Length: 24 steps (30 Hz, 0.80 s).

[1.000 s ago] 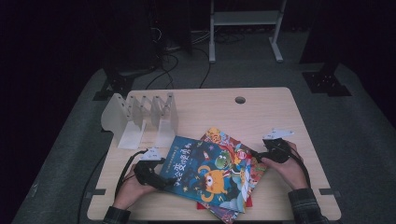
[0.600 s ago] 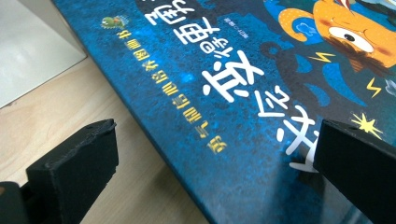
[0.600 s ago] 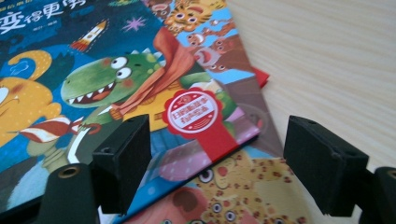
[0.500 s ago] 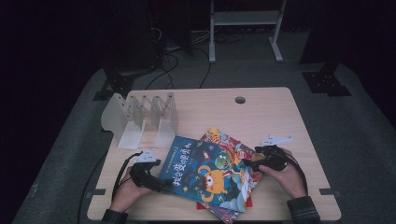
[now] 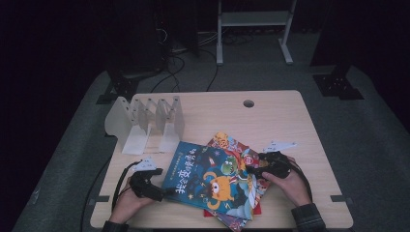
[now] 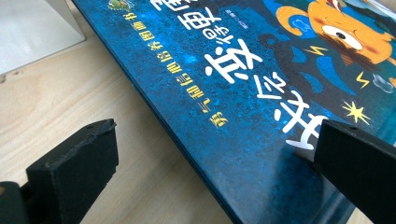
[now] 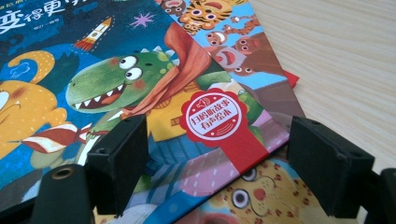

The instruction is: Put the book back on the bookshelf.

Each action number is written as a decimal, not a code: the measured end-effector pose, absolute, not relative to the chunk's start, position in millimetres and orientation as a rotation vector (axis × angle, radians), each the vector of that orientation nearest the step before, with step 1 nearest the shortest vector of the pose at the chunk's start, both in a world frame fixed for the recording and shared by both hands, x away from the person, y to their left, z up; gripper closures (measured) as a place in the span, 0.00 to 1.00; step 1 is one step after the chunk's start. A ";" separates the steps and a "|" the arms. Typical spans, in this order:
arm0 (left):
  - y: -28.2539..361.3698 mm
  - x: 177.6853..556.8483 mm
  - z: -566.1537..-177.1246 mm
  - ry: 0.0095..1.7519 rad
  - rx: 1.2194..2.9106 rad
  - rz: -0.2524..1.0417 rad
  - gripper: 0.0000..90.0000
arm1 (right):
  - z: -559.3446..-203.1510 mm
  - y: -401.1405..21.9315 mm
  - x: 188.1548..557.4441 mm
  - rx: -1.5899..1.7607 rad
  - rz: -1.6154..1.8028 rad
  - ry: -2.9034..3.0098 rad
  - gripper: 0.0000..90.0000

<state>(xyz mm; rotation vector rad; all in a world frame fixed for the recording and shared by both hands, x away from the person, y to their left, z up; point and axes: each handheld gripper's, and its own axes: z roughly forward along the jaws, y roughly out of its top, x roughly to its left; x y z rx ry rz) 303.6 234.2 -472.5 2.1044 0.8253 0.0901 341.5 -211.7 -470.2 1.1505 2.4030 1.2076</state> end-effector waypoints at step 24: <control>227.0 304.4 -484.3 0.837 2.074 -0.158 0.00 | -467.5 -191.2 333.7 1.059 1.203 2.448 0.25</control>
